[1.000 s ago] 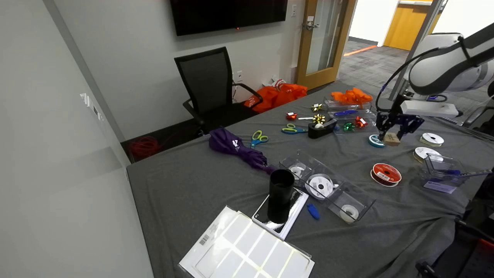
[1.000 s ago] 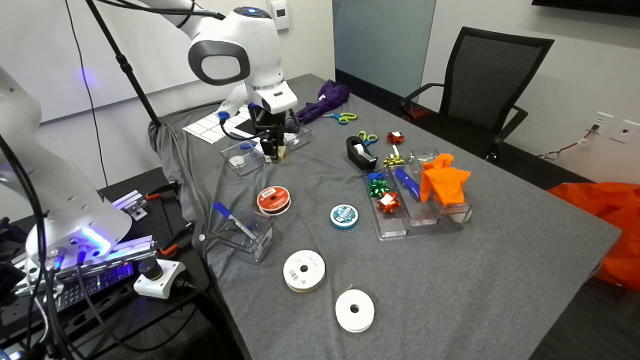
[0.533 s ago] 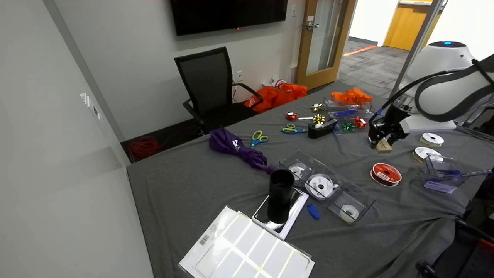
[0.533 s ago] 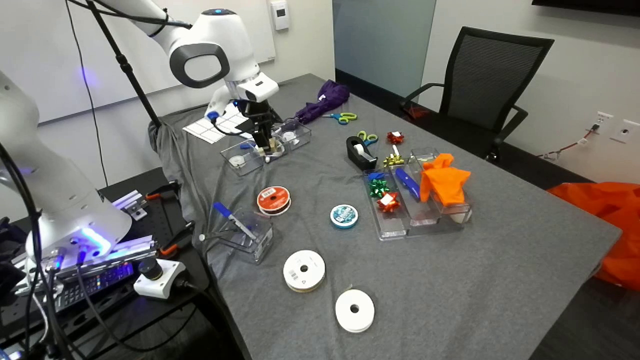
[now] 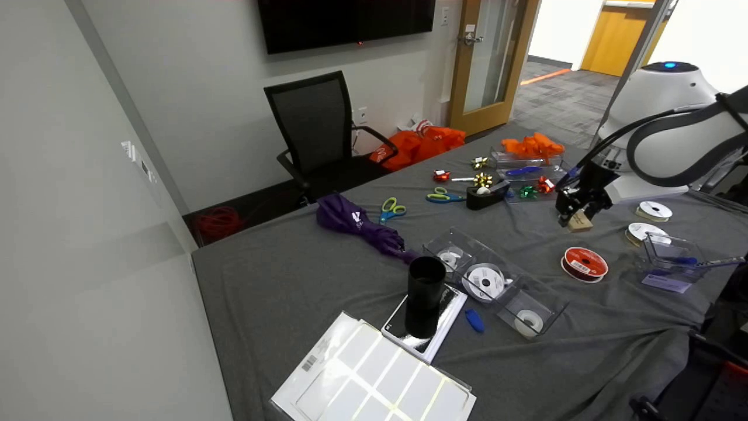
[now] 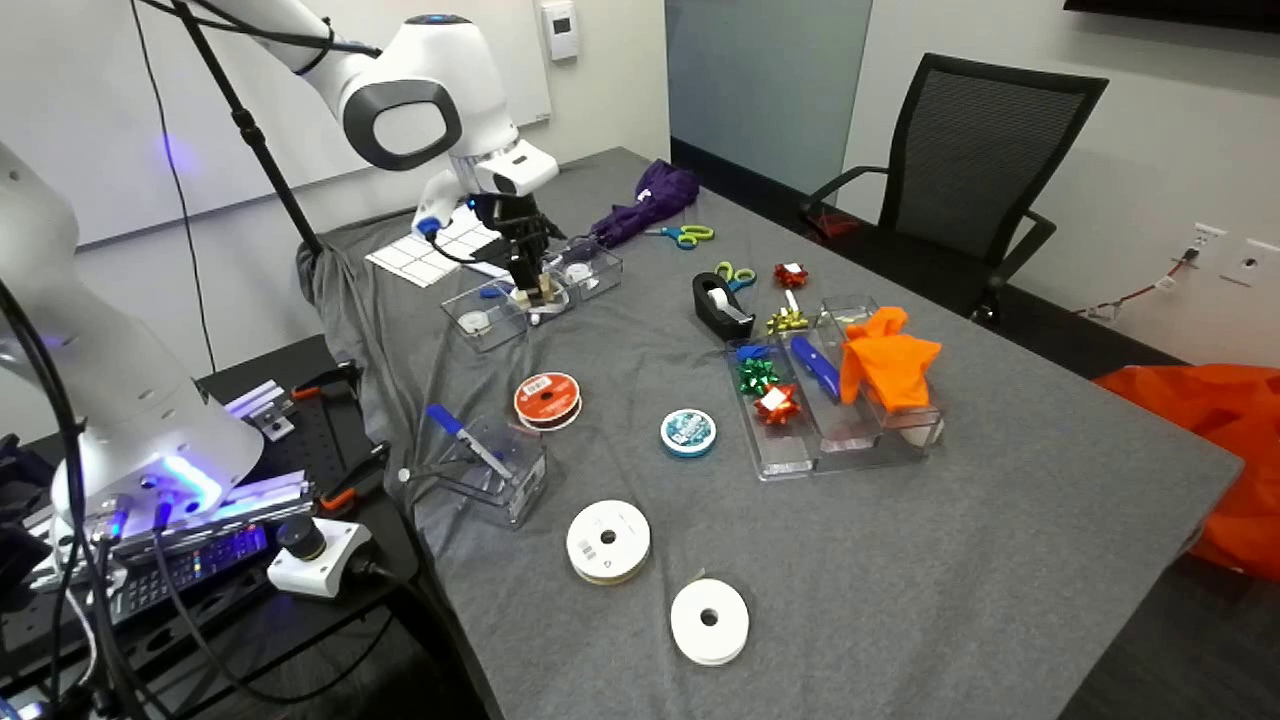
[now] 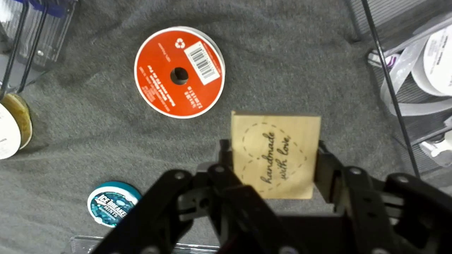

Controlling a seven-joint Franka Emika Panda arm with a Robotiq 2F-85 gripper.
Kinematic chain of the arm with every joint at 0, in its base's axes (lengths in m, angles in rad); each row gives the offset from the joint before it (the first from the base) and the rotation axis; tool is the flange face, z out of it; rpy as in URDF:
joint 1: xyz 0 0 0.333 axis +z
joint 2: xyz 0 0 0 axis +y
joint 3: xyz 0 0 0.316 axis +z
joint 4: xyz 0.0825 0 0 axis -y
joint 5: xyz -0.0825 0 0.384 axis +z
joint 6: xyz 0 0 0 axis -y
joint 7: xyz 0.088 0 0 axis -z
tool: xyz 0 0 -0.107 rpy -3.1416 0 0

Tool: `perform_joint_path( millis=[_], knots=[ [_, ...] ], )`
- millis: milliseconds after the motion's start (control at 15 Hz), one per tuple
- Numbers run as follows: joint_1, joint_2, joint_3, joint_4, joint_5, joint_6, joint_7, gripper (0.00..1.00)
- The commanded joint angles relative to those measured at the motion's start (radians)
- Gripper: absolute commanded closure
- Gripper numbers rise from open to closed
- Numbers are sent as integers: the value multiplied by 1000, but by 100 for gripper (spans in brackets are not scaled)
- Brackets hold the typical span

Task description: Move the object across the table and place it in the box

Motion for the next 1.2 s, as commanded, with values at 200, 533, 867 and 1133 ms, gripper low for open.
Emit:
perform_joint_path(
  millis=[200,533,867,1133],
  knots=[
    [72,19,98,-6,-96,-38,-89,69],
    [125,102,124,-44,-237,49,-67,69],
    [165,205,106,-61,-282,174,-79,69],
    [190,224,93,-60,-267,199,-97,69]
  ],
)
